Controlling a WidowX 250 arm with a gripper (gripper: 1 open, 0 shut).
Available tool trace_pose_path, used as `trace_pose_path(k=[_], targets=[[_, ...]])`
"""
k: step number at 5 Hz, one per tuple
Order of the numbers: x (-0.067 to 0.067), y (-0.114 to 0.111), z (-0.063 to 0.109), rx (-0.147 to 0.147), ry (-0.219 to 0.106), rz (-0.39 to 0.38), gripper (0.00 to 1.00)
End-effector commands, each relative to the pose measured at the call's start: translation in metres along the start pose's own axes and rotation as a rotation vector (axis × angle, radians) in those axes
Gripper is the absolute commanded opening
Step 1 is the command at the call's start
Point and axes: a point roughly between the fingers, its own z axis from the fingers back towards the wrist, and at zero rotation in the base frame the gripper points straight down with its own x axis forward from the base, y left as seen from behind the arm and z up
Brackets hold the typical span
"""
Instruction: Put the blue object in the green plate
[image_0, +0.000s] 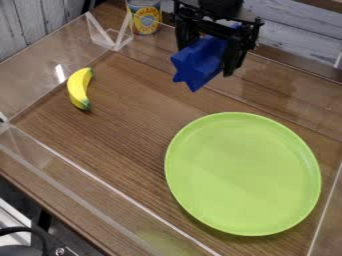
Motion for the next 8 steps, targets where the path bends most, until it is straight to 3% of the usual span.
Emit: trace_pose_path(k=[1, 3, 5, 6, 8], targets=[[-0.024, -0.022, -0.001, -0.012, 0.005, 0.007, 0.0], [-0.055, -0.064, -0.018, -0.034, -0.022, 0.051, 0.0], [-0.063, -0.072, -0.033, -0.046, -0.041, 0.046, 0.0], [-0.063, -0.073, -0.033, -0.058, -0.046, 0.041, 1.0], [-0.062, -0.075, -0.031, -0.08, -0.052, 0.041, 1.0]])
